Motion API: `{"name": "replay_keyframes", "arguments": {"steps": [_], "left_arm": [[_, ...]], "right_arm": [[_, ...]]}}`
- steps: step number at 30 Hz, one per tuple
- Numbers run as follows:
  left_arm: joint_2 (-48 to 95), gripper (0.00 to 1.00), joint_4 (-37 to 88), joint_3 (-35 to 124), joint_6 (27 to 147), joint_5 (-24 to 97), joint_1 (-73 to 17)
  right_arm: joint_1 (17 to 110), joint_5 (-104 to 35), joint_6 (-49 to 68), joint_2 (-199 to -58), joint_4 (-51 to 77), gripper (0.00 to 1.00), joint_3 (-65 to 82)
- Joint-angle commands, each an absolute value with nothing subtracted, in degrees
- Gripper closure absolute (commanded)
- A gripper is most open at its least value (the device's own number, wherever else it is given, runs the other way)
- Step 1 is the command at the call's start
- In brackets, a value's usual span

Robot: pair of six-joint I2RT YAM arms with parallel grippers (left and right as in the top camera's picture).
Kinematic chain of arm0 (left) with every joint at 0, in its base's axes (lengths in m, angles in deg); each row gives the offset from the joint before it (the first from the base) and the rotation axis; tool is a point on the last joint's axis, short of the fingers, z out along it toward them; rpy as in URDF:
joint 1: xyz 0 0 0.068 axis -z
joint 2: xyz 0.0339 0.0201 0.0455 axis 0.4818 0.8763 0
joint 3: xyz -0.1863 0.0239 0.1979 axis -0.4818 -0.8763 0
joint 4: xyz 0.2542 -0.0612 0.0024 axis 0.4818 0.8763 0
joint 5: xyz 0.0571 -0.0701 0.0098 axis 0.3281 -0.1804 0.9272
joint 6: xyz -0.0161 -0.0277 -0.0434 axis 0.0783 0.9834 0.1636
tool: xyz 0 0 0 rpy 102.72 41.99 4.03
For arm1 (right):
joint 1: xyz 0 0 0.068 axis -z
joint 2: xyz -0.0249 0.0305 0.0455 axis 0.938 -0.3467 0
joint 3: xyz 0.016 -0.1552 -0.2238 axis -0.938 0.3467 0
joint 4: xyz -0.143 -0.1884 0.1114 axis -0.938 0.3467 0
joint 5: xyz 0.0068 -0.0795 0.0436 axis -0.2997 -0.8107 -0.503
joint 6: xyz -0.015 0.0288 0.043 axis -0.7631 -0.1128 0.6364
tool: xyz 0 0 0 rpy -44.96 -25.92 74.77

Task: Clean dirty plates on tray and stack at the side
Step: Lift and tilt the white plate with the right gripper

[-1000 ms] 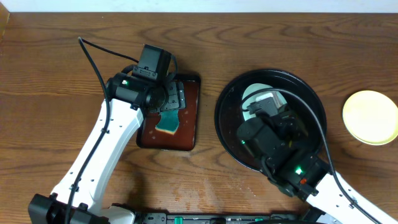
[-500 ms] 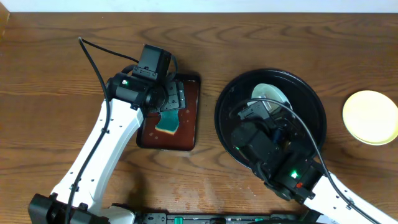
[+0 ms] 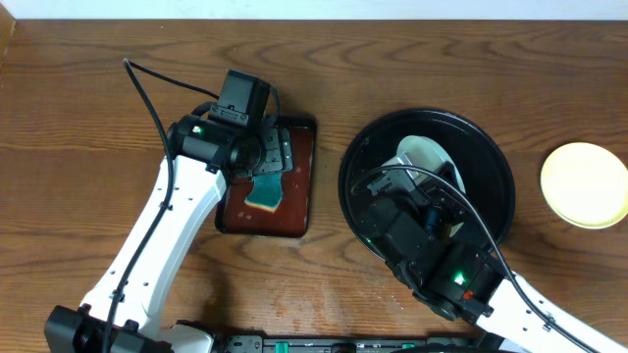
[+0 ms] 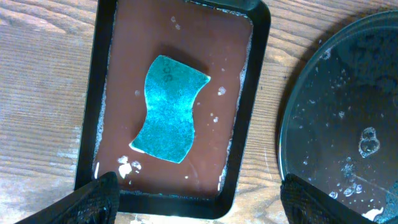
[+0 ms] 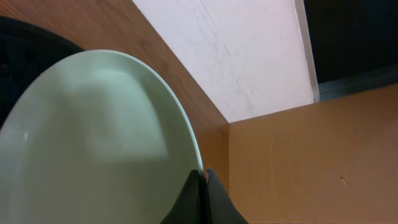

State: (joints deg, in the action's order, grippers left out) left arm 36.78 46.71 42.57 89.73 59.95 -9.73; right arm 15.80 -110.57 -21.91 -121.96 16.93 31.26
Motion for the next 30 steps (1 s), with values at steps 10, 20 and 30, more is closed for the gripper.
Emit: {"name": "replay_keyframes", "arguments": {"steps": [10, 20, 30], "left_arm": [[36.65, 0.17, 46.86, 43.94, 89.42, 60.10, -9.75], [36.65, 0.17, 46.86, 43.94, 89.42, 60.10, -9.75], [36.65, 0.16, 46.86, 43.94, 89.42, 60.10, -9.75]], "right_arm": [[14.69, -112.84, -22.52, -122.11, 16.39, 0.99, 31.24], [14.71, -112.95, -22.52, -122.40, 16.41, 0.99, 31.24], [16.90, -118.85, -9.39, -123.25, 16.39, 0.99, 31.24]]}}
